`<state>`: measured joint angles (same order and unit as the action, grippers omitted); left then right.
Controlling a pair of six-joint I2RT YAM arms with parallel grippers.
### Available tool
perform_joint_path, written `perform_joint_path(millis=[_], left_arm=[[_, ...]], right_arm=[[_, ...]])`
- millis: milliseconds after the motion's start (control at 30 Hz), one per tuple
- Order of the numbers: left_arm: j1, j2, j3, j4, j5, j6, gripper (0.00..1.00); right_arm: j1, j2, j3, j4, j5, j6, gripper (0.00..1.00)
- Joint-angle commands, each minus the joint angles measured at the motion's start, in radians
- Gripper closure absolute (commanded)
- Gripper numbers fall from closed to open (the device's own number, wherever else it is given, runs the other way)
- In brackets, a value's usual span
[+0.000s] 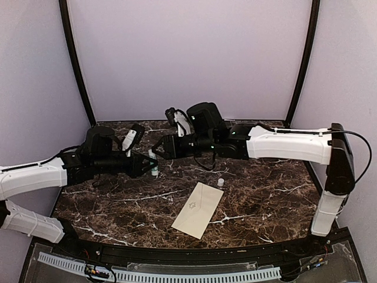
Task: Place the letter into the envelope and seal it
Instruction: Screw the solid glue.
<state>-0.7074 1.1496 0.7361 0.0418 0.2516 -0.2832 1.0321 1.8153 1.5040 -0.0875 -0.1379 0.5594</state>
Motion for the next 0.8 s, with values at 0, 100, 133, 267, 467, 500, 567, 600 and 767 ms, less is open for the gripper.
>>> perform_joint_path(millis=[0,100,133,267,467,500,567,600,767], left_arm=[[0.001,0.005,-0.014,0.057,0.057,0.031,1.00],[0.000,0.026,-0.003,0.054,0.063,0.034,1.00],[0.000,0.031,0.001,0.056,0.066,0.034,1.00],[0.000,0.040,0.000,0.092,0.100,0.031,1.00],[0.001,0.058,0.014,0.091,0.111,0.037,1.00],[0.000,0.061,0.016,0.090,0.115,0.037,1.00],[0.000,0.067,0.018,0.089,0.119,0.035,1.00],[0.000,0.070,0.018,0.089,0.123,0.034,1.00],[0.000,0.075,0.021,0.093,0.129,0.032,1.00]], right_arm=[[0.007,0.030,0.073,-0.022,-0.014,-0.008,0.46],[0.013,0.049,0.087,-0.020,-0.035,-0.023,0.43],[0.014,0.054,0.090,-0.025,-0.029,-0.023,0.43],[0.014,0.072,0.110,-0.051,0.000,-0.026,0.50],[0.017,0.095,0.139,-0.077,0.010,-0.045,0.56],[0.018,0.099,0.145,-0.080,0.009,-0.049,0.57],[0.021,0.103,0.151,-0.090,0.013,-0.057,0.58],[0.023,0.107,0.156,-0.096,0.016,-0.059,0.58],[0.027,0.128,0.191,-0.136,0.028,-0.078,0.62]])
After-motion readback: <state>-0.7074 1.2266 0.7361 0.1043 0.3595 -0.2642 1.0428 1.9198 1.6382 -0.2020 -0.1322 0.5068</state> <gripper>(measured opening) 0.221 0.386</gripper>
